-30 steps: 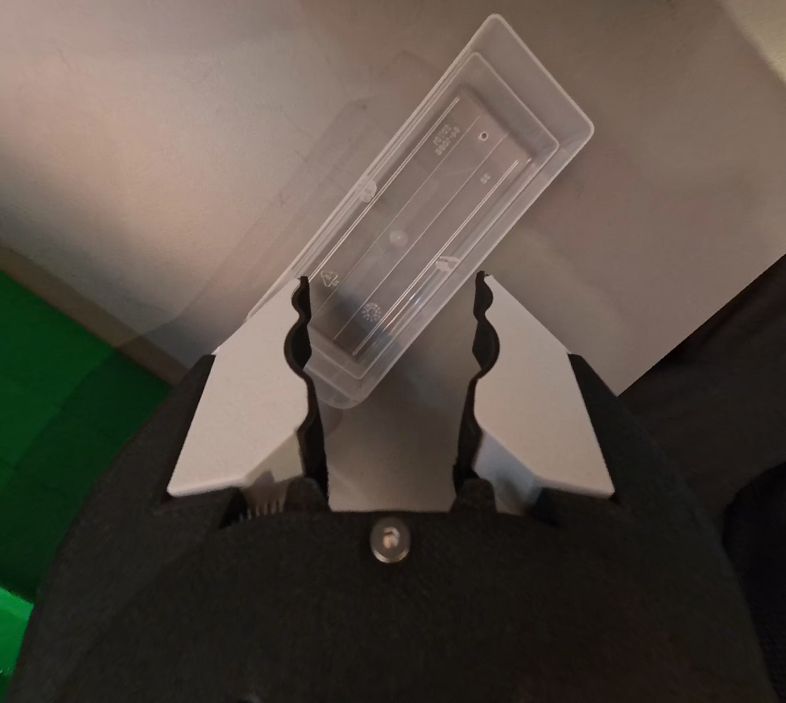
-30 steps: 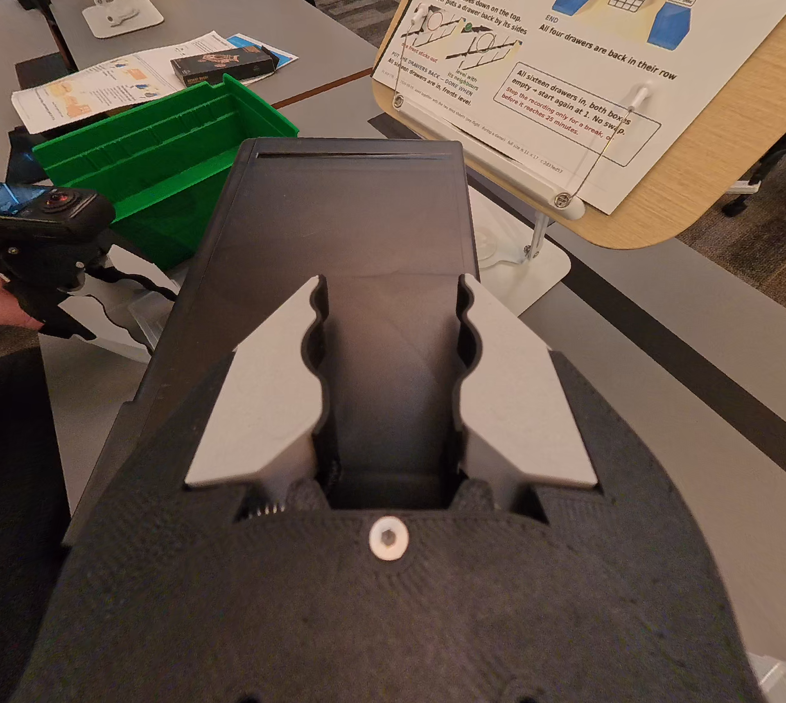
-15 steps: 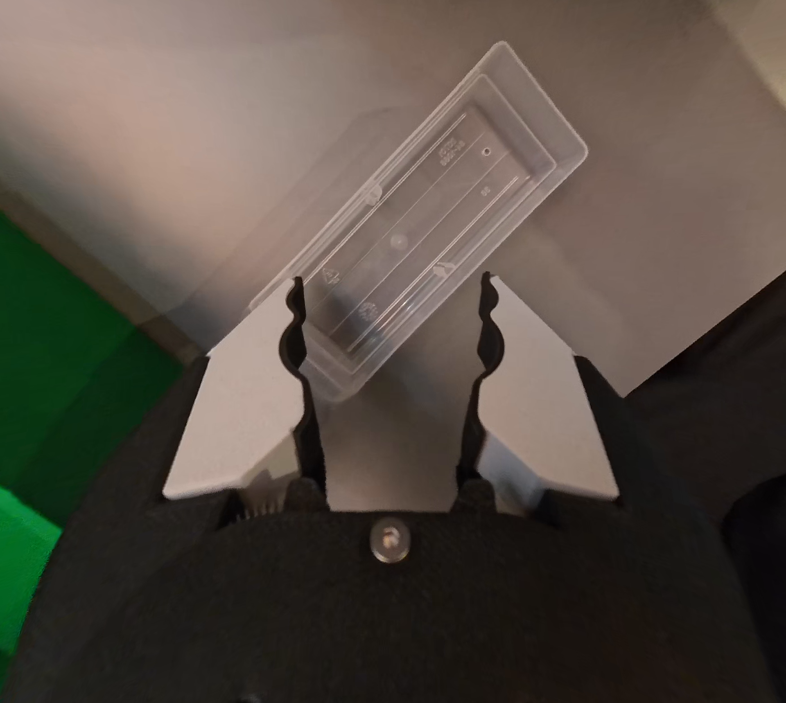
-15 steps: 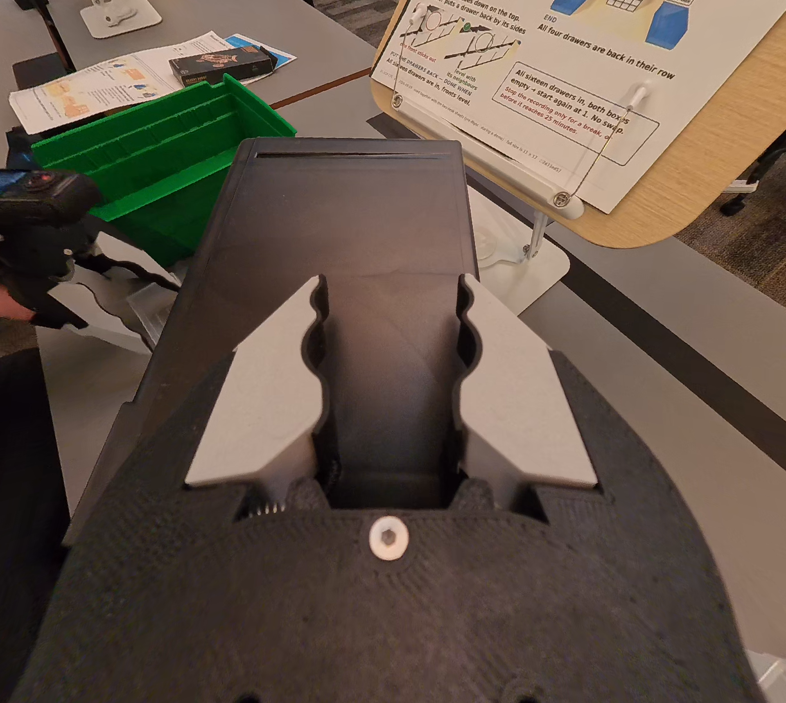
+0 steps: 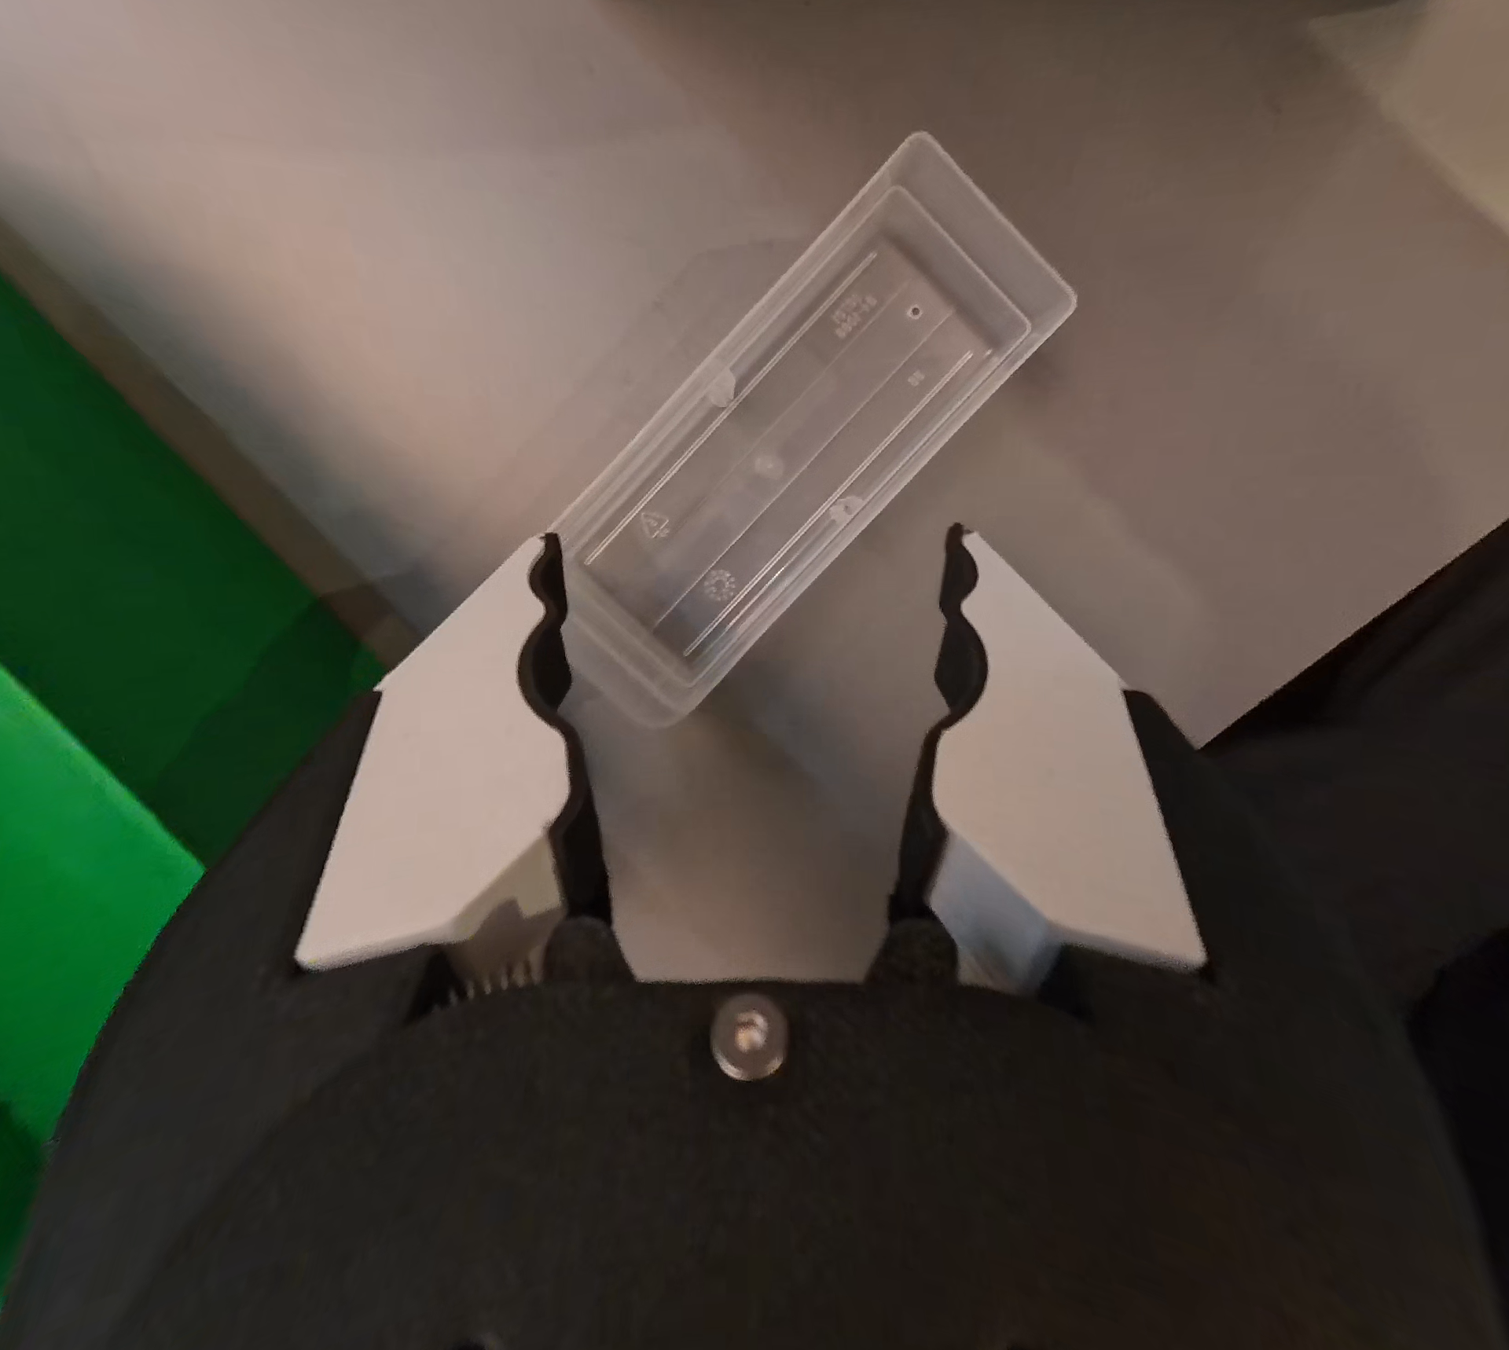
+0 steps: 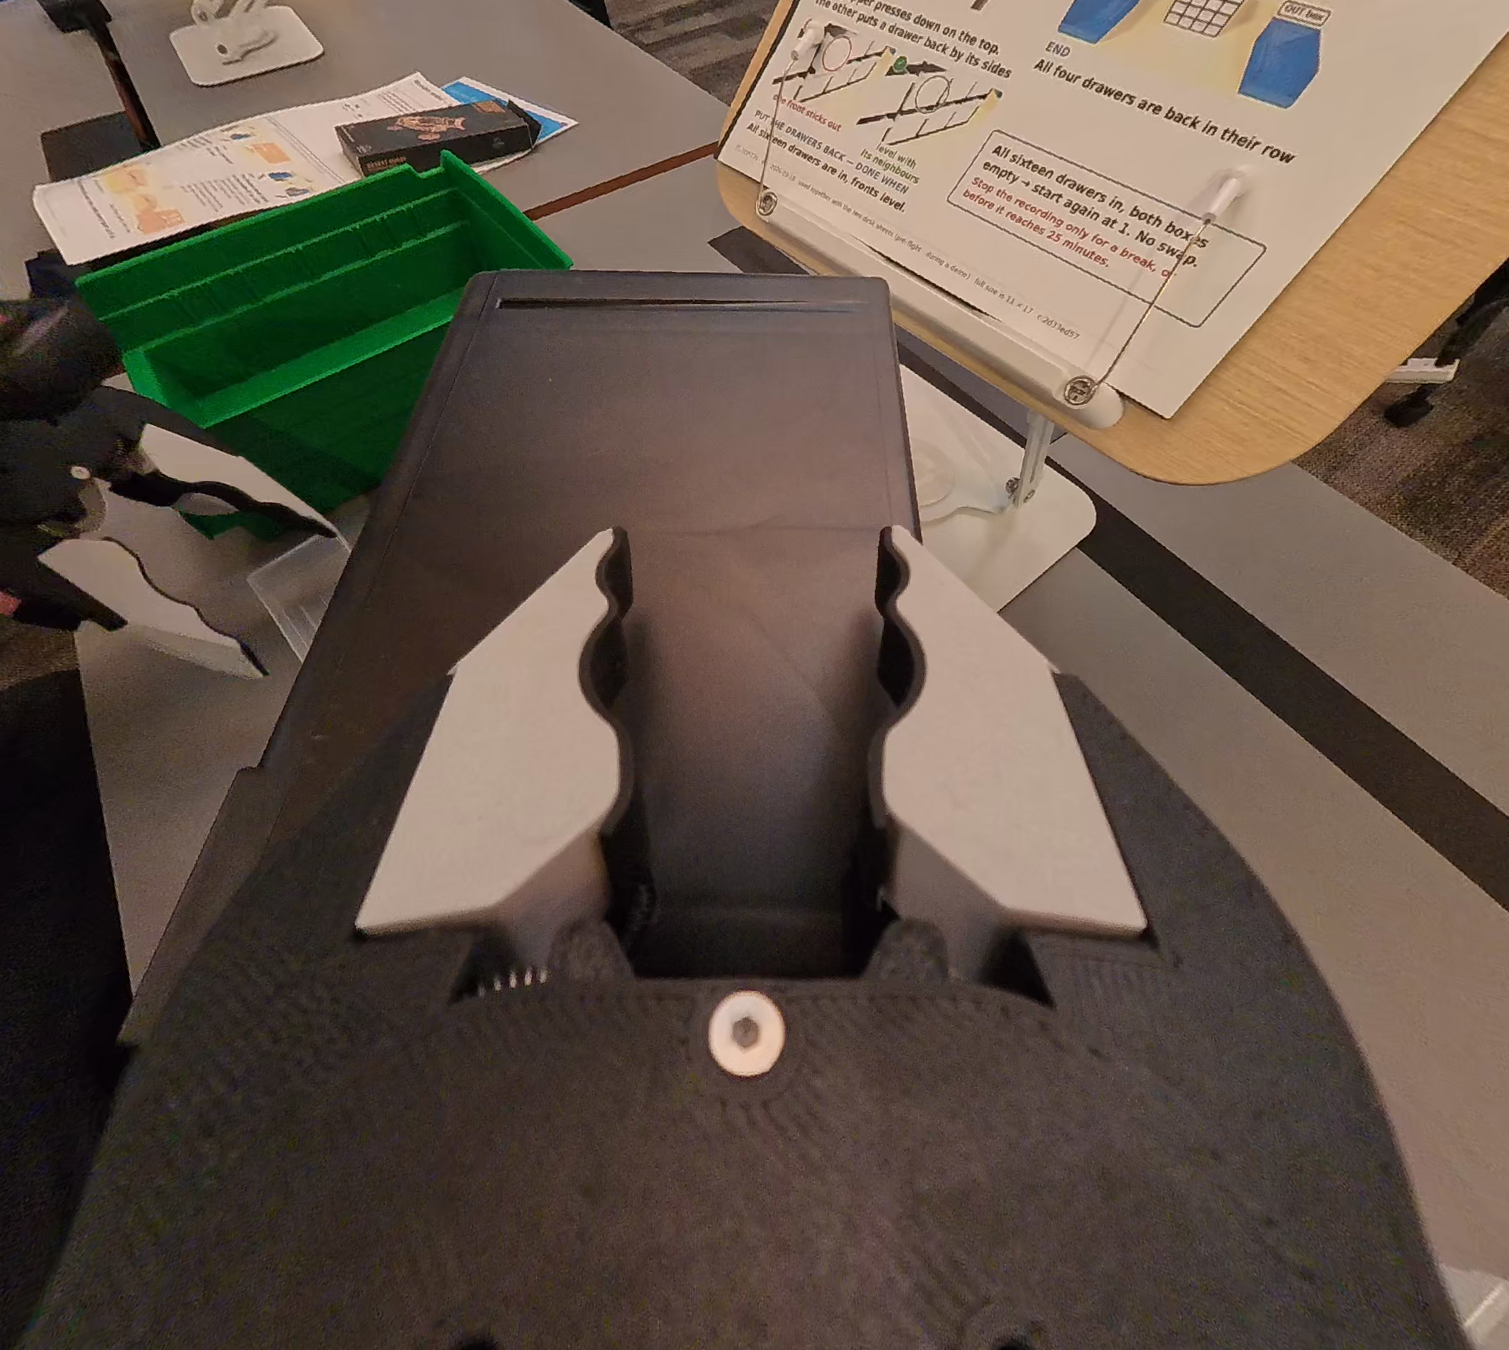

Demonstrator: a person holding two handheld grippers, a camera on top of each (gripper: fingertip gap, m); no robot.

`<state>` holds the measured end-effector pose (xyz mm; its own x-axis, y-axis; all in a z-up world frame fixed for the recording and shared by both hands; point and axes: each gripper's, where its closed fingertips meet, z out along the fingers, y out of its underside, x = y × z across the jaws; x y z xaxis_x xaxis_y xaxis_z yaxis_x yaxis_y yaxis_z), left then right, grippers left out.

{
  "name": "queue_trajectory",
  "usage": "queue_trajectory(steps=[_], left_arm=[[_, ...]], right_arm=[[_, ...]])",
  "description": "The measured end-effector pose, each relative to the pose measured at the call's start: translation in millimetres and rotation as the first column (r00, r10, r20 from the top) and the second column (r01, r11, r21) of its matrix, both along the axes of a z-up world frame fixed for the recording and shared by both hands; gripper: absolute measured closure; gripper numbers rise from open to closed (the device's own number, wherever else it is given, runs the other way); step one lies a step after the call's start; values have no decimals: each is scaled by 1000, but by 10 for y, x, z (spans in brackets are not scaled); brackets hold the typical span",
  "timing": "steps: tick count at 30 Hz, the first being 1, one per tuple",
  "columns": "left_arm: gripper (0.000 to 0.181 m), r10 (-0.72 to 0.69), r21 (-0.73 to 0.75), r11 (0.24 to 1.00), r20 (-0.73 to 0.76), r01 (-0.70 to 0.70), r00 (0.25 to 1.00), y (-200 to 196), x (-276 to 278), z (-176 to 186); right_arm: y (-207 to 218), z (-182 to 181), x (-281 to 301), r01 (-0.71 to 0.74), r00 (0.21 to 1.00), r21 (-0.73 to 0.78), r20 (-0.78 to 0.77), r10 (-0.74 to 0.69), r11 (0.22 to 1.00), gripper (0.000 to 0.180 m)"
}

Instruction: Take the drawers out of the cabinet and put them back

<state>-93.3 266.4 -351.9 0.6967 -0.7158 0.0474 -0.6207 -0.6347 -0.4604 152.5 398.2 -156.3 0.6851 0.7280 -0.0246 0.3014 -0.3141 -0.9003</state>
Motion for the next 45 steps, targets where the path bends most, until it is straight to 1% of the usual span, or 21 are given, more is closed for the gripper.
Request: queue_trajectory(steps=[3, 6, 9, 11, 13, 14, 16, 19, 22, 25, 27, 28, 29, 31, 33, 37, 40, 42, 43, 44, 45], left_arm=[[81, -54, 10, 998, -78, 55, 995, 12, -10, -81], [79, -130, 3, 991, -147, 132, 981, 21, 14, -124], [82, -189, -14, 982, -217, 190, 958, 23, 22, -200], [92, -181, -60, 983, -257, 171, 949, -17, -11, -293], [111, -167, -155, 978, -204, 136, 965, -166, 49, -354], [113, -165, -205, 970, -144, 134, 976, -265, 131, -355], [114, -185, -237, 958, -77, 163, 980, -408, 249, -319], [113, -224, -215, 954, -51, 209, 973, -487, 303, -223], [113, -239, -100, 966, 6, 239, 971, -367, 360, 15], [84, -216, -27, 976, -97, 214, 972, -128, 157, 32], [64, -205, -86, 978, -181, 192, 962, -74, -20, -116], [60, -212, -107, 976, -231, 192, 950, -50, -95, -188], [65, -241, -115, 969, -276, 217, 930, -35, -141, -244], [87, -322, -163, 946, -360, 281, 875, -67, -219, -343], [108, -354, -217, 933, -411, 287, 840, -112, -276, -405], [110, -316, -218, 944, -373, 248, 872, -152, -184, -396], [108, -286, -240, 945, -278, 222, 917, -215, -76, -388], [85, -278, -294, 937, -298, 190, 913, -300, -187, -446], [80, -284, -275, 940, -298, 203, 911, -301, -204, -456], [84, -287, -260, 942, -295, 212, 912, -300, -211, -455], [93, -283, -252, 944, -295, 212, 913, -296, -217, -448]], right_arm=[[-2, 3, 0, 0, 1000, 3, -3, 0, 1000, 120], [-2, 2, 0, -1, 1000, 2, -2, 1, 1000, 120], [-2, 2, 0, 0, 1000, 3, -3, 0, 1000, 120], [-3, 4, 1, 0, 1000, 4, -4, 0, 1000, 120], [-3, 4, 1, 0, 1000, 4, -4, 0, 1000, 120], [-3, 4, 2, 0, 1000, 5, -4, 0, 1000, 120], [-4, 4, 2, 0, 1000, 5, -5, 0, 1000, 120], [-4, 5, 3, -1, 1000, 6, -6, 1, 1000, 120], [-4, 4, 3, -3, 1000, 5, -5, 3, 1000, 120], [-4, 4, 4, -2, 1000, 5, -6, 2, 1000, 120], [-5, 4, 4, -2, 1000, 5, -6, 2, 1000, 120], [-5, 5, 4, -2, 1000, 5, -6, 2, 1000, 120], [-5, 5, 3, -2, 1000, 6, -6, 2, 1000, 120], [-5, 5, 4, -1, 1000, 6, -6, 1, 1000, 120], [-5, 4, 4, -1, 1000, 6, -6, 1, 1000, 120], [-5, 5, 4, -3, 1000, 6, -6, 3, 1000, 120], [-7, 9, 4, -5, 1000, 10, -10, 5, 1000, 120], [-9, 12, 4, -5, 1000, 13, -13, 5, 1000, 120], [-9, 12, 4, -5, 1000, 13, -13, 5, 1000, 120], [-9, 12, 3, -7, 1000, 13, -13, 7, 1000, 120], [-10, 11, 2, -9, 1000, 12, -12, 9, 1000, 120]])
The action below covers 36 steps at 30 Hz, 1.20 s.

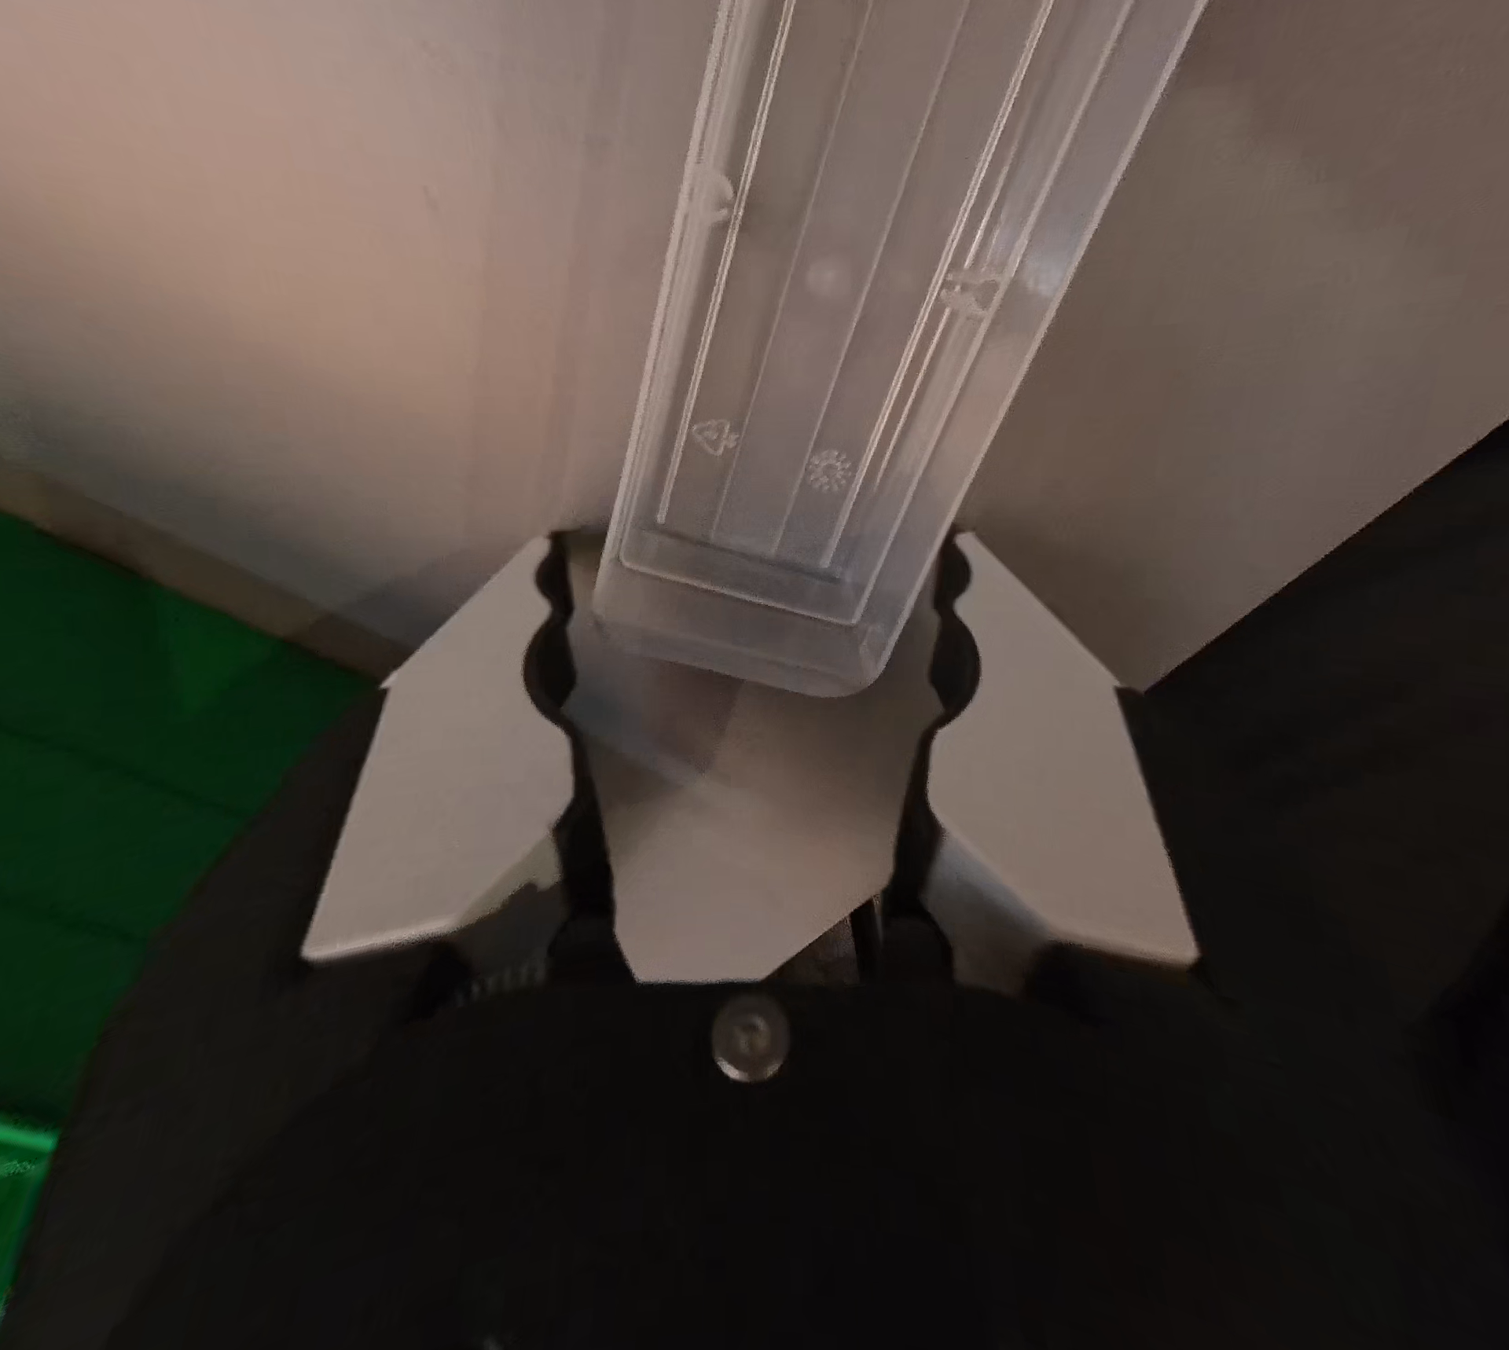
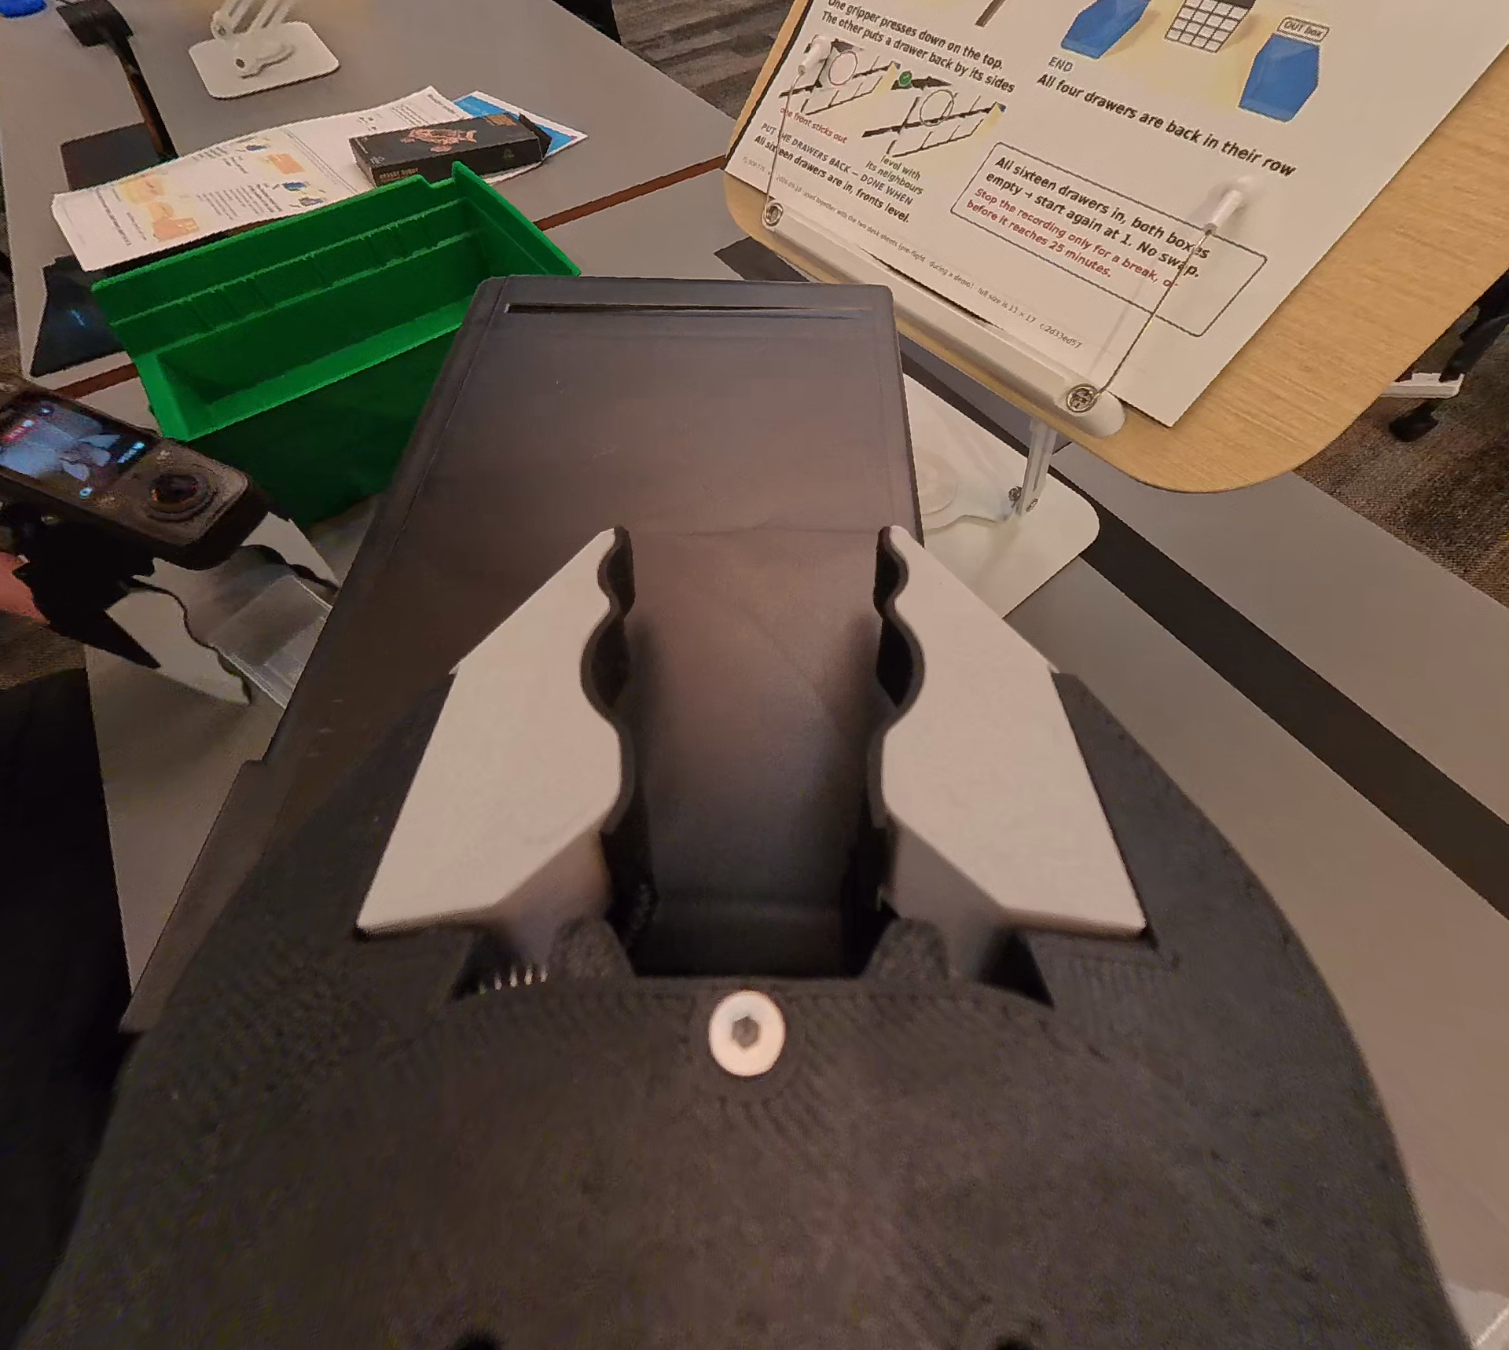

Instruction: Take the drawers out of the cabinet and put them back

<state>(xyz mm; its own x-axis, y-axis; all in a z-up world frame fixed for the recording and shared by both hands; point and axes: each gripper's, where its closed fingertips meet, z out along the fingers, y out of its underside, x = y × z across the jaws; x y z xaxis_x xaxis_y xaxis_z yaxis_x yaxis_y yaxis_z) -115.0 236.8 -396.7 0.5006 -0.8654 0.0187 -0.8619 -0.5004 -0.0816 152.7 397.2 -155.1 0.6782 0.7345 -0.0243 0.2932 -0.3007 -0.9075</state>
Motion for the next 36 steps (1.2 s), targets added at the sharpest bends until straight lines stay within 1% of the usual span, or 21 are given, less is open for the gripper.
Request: queue_trajectory(steps=[2, 4, 6, 9, 13, 17, 21, 25, 29, 33, 36], left_arm=[[110, -16, 5, 1000, -4, 16, 1000, -12, -6, 17], [111, -28, -2, 1000, 4, 28, 1000, -46, 35, 34], [111, -16, -4, 1000, 28, 16, 999, -52, 89, 66], [111, 56, -42, 998, 85, -53, 995, -9, 161, 164], [112, 112, -49, 993, 76, -109, 991, 207, 159, 307], [113, 124, -4, 992, 78, -124, 989, 429, 201, 461], [113, 148, 26, 988, 119, -152, 982, 561, 254, 605], [113, 203, 26, 978, 125, -208, 971, 679, 206, 630], [113, 216, 48, 974, 107, -222, 970, 779, 198, 569], [113, 237, 90, 965, 117, -247, 965, 868, 248, 571], [113, 243, 150, 954, 121, -260, 962, 916, 267, 551]], right_arm=[[-2, 1, 0, -3, 1000, 1, -1, 3, 1000, 121], [-4, 3, 0, -3, 1000, 2, -2, 3, 1000, 121], [-4, 3, 0, -2, 1000, 3, -3, 2, 1000, 121], [-4, 3, 1, -3, 1000, 3, -3, 3, 1000, 121], [-3, 3, 1, -1, 1000, 2, -2, 1, 1000, 121], [-5, 4, 2, 0, 1000, 4, -3, 0, 1000, 121], [-6, 8, 3, -1, 1000, 7, -7, 1, 1000, 121], [-8, 8, 3, -4, 1000, 7, -6, 4, 1000, 121], [-10, 11, 4, -4, 1000, 9, -8, 4, 1000, 121], [-9, 12, 4, -3, 1000, 9, -9, 3, 1000, 121], [-9, 12, 5, -3, 1000, 11, -10, 3, 1000, 121]])
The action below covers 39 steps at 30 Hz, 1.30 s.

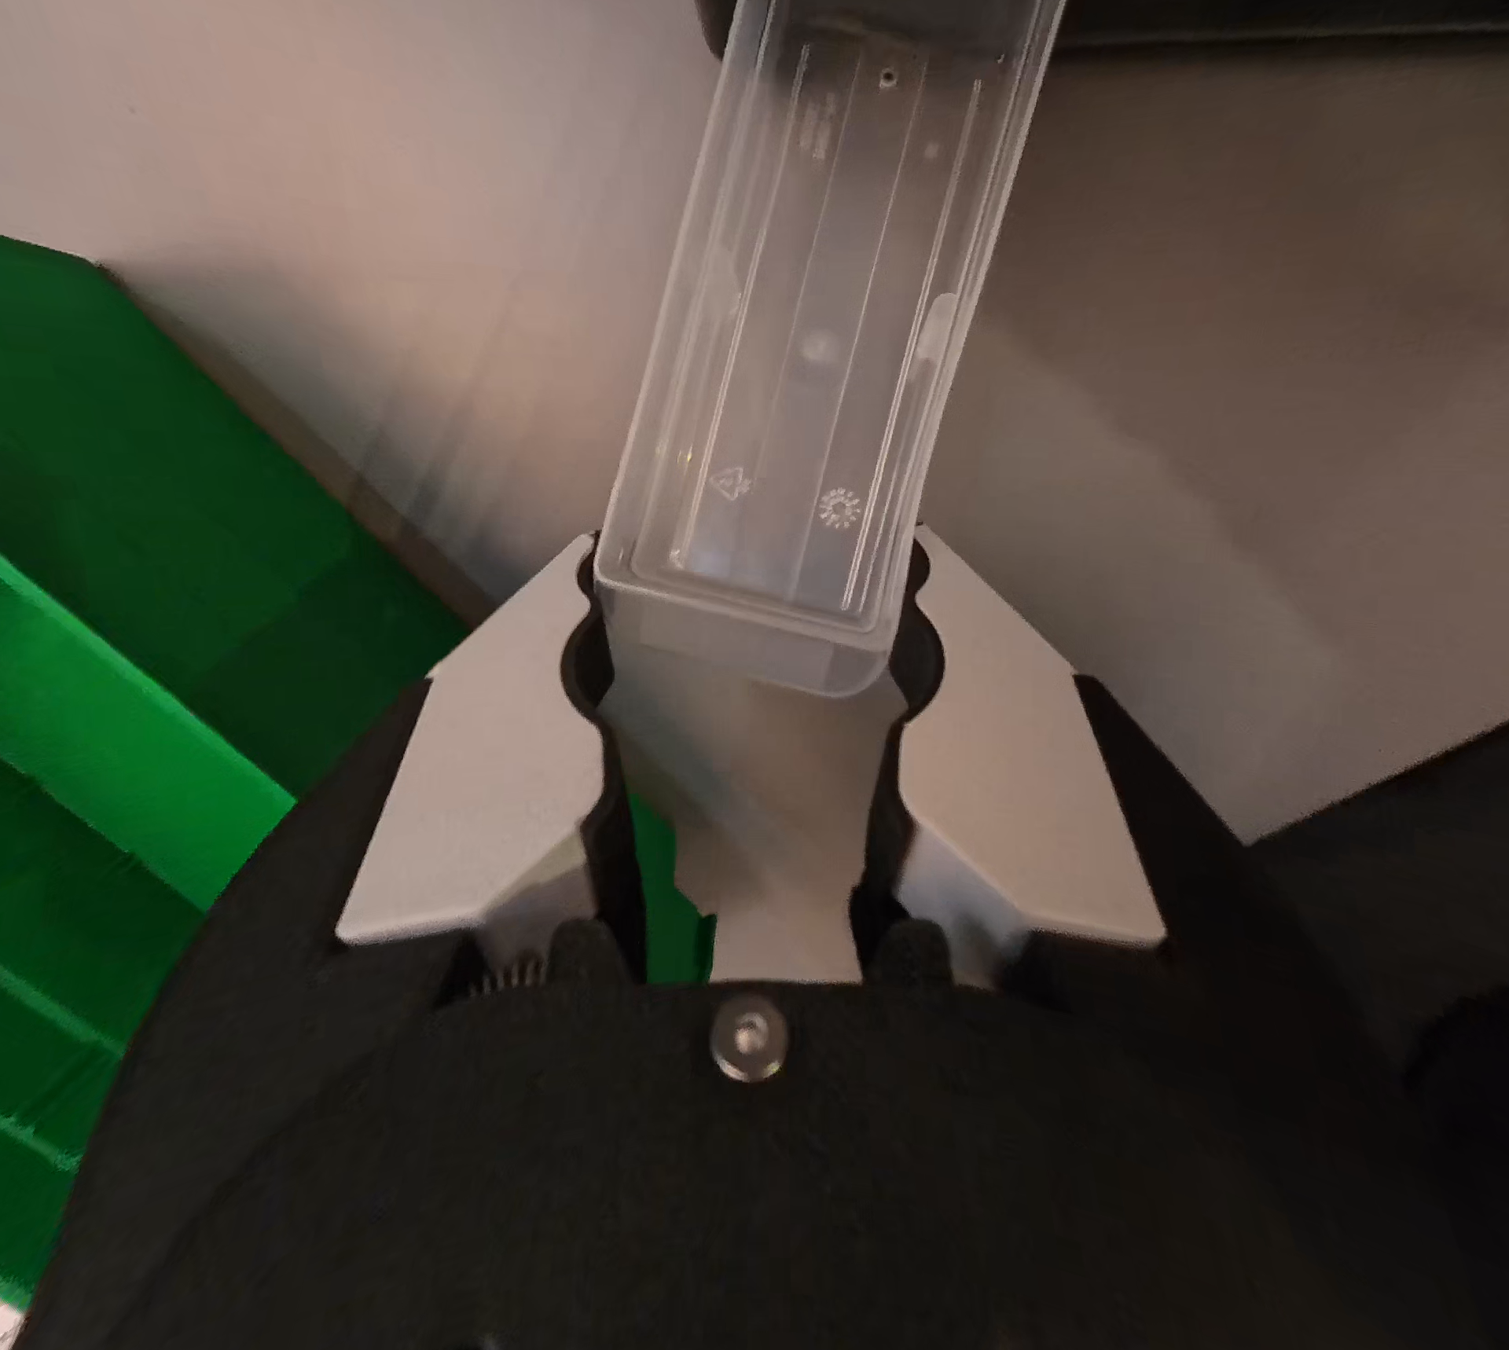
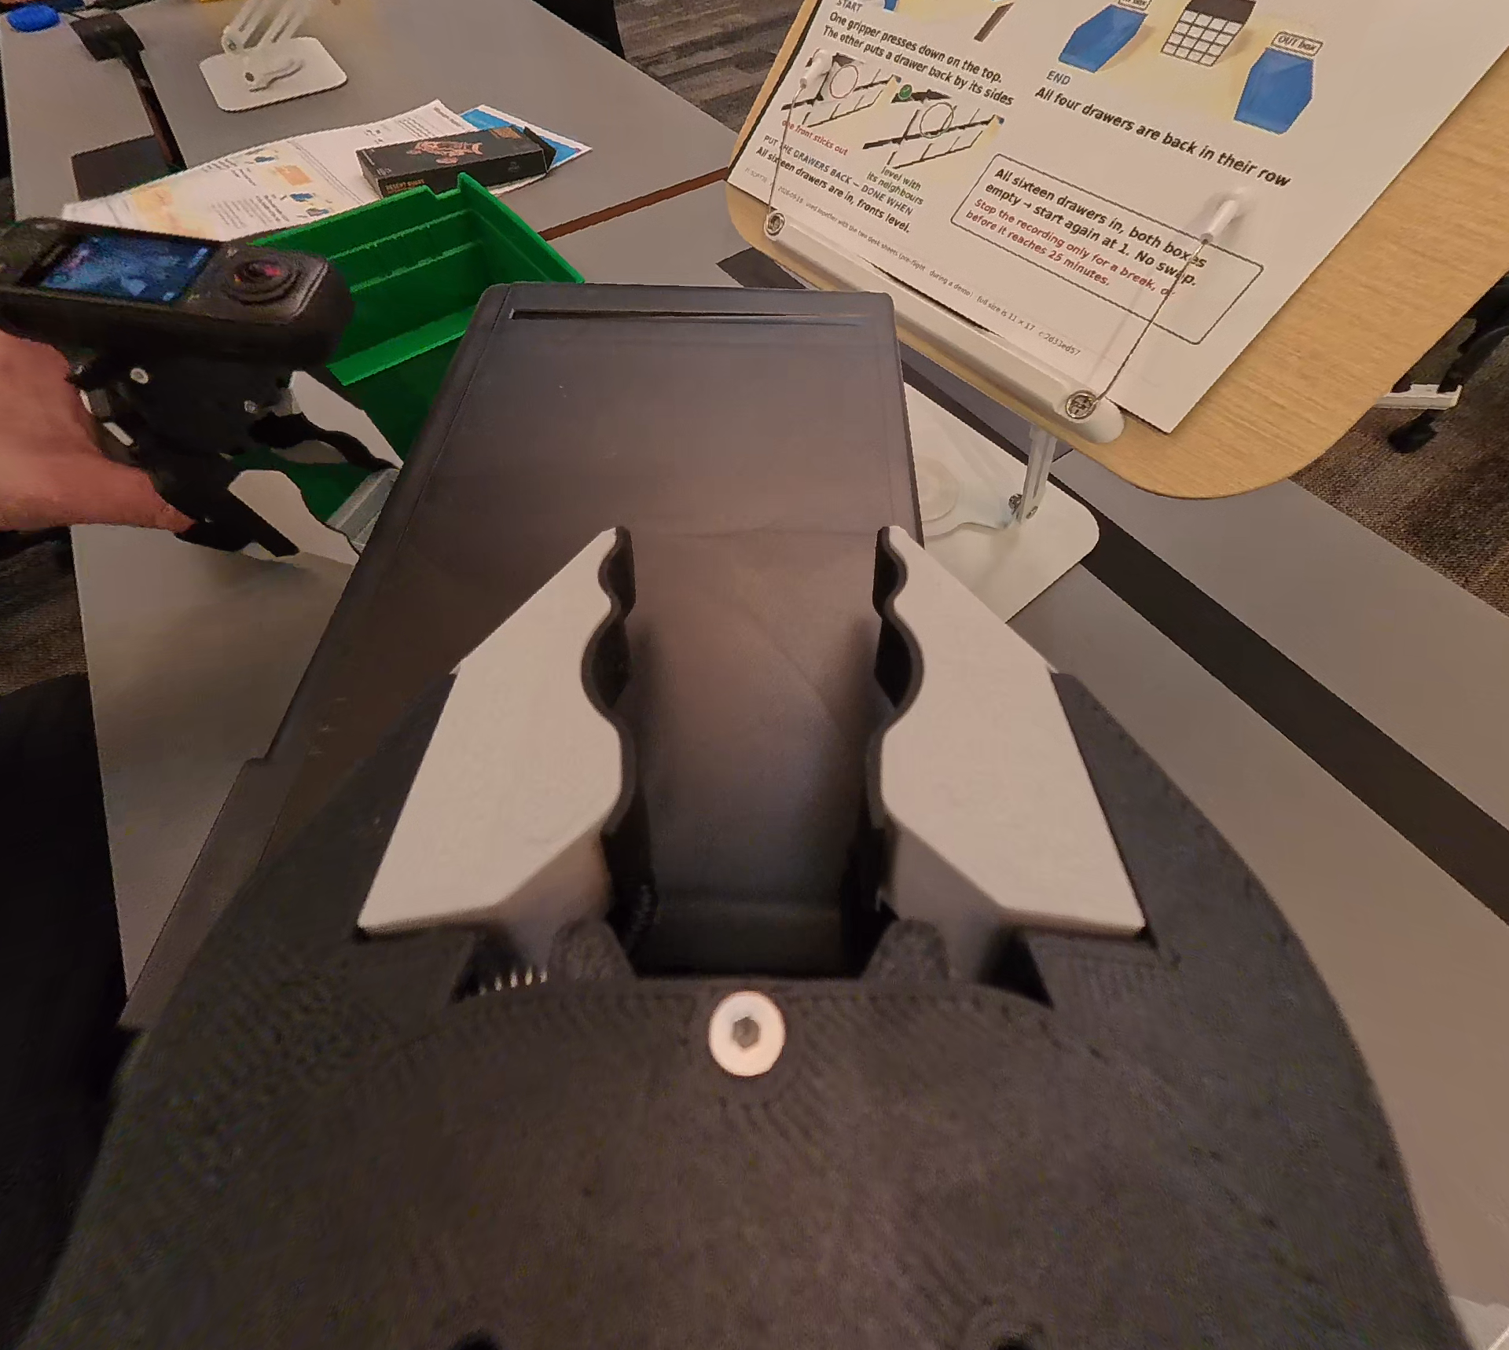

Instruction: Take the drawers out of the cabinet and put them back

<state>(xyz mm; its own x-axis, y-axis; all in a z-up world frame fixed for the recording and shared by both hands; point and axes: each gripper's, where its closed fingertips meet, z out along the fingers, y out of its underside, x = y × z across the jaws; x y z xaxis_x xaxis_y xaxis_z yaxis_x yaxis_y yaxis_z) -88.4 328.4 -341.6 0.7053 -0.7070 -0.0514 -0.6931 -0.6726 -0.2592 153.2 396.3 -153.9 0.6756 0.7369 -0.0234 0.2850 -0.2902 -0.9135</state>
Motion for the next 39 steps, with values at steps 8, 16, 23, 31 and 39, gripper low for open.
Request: queue_trajectory(steps=[8, 16, 23, 31, 39], left_arm=[[113, 56, 105, 992, 94, -66, 994, 28, 190, -147], [110, -32, 51, 999, 234, 20, 972, 23, 620, -289], [119, 1, -17, 1000, 273, 4, 962, -80, 430, -257], [119, -32, 40, 999, 240, 23, 970, 193, 694, -203], [109, -2, 168, 984, 324, -56, 946, 604, 946, -149]], right_arm=[[-2, 2, 0, 0, 1000, 1, -1, 0, 1000, 121], [-3, 4, 1, 3, 1000, 4, -4, -3, 1000, 121], [-8, 5, 0, -4, 1000, 4, -5, 4, 1000, 122], [-8, 6, 2, -4, 1000, 5, -6, 4, 1000, 122], [-6, 4, 4, 0, 1000, 4, -5, 0, 1000, 122]])
